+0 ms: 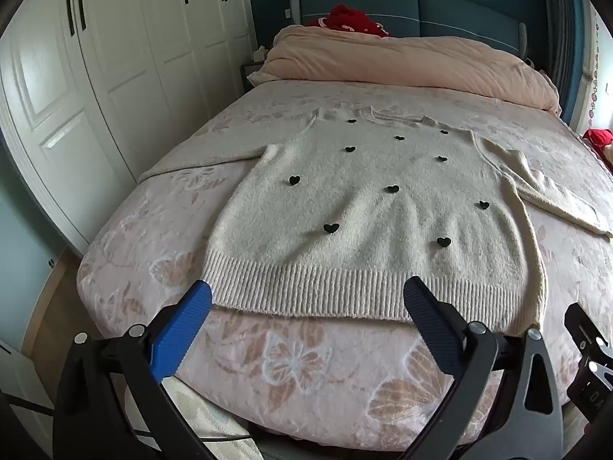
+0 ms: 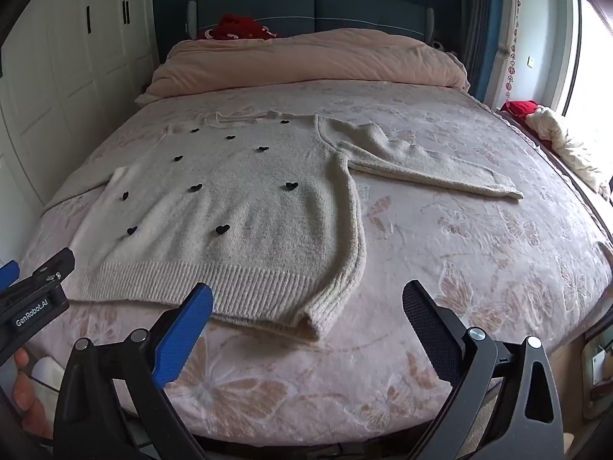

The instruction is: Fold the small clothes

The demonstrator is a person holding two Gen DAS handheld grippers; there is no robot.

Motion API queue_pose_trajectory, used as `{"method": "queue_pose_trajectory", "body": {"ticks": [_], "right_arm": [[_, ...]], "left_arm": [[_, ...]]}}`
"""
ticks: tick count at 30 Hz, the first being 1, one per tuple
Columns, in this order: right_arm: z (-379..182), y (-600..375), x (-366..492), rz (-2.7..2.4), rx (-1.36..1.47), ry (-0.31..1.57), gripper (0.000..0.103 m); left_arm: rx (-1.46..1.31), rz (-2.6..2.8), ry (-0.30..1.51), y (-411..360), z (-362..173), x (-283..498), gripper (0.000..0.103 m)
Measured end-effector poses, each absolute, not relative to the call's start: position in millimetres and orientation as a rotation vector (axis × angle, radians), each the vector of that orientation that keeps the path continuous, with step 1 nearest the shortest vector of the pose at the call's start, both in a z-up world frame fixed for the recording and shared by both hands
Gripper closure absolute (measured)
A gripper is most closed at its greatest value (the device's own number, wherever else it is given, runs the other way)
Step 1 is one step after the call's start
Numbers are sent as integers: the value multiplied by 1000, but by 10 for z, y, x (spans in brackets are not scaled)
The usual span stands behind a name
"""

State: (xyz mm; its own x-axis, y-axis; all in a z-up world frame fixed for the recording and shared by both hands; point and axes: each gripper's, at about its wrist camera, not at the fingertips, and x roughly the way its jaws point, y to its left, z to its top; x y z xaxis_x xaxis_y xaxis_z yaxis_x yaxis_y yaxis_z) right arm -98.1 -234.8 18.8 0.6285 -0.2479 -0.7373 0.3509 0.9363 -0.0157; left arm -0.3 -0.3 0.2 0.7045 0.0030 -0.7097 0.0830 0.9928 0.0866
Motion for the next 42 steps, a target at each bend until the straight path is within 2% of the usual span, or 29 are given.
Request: {"method": "queue_pose_trajectory", "body": {"ticks": [42], "right_arm": [[219,-2302,-1091,-316,165,801,5]], "left_arm": [[178,-61,782,-132,-15,-141,5]]}}
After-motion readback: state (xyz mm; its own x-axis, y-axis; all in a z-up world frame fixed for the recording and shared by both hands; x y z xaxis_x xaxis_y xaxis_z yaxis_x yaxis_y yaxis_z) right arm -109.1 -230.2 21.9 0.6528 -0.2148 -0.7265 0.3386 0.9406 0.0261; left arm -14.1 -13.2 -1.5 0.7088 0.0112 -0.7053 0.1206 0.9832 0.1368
